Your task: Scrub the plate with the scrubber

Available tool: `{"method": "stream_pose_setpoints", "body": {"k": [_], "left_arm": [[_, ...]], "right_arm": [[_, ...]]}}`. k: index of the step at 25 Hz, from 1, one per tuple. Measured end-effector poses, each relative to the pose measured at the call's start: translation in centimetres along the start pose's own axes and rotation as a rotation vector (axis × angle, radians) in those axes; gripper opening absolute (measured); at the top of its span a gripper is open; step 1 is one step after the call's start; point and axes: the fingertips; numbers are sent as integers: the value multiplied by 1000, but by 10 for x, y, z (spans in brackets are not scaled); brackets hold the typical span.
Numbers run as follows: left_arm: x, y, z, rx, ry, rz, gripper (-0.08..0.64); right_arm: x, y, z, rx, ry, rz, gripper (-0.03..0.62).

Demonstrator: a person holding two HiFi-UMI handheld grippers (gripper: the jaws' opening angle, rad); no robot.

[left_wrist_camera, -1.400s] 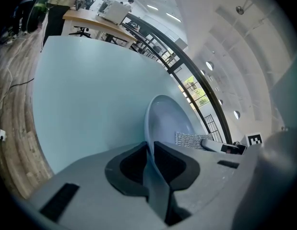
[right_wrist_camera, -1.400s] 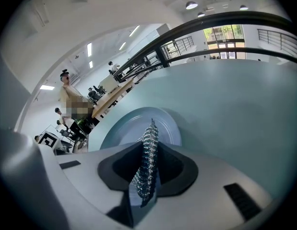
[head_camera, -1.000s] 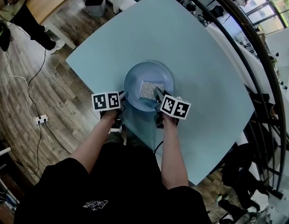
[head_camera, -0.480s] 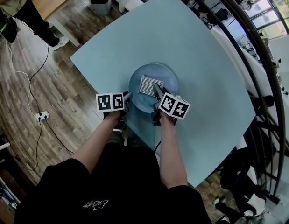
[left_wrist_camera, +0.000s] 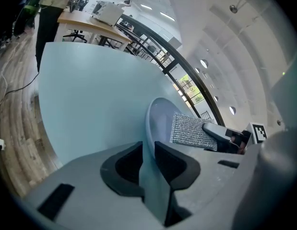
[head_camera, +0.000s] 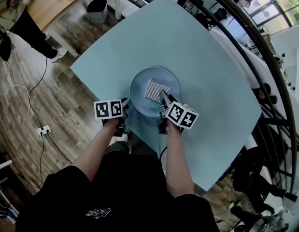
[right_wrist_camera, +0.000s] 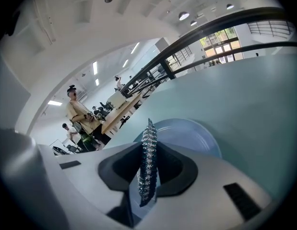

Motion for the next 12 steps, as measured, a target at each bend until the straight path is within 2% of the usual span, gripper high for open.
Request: {"method": "stream_pose_setpoints", "body": {"k": [7,12], "left_arm": [[24,4,-3,-34,-30,-6,60],[44,-11,-10,-80,-62,32,47]], "right_arm": [[36,6,-2,33,-76,16,81],[68,16,-5,48,-145,15,83]]}}
Point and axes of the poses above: the fingertips, and each gripper's own axes: x backward along the fingers, y to its left, z out of its underside, and after that the axes turned 11 degrees about -x, right-handed
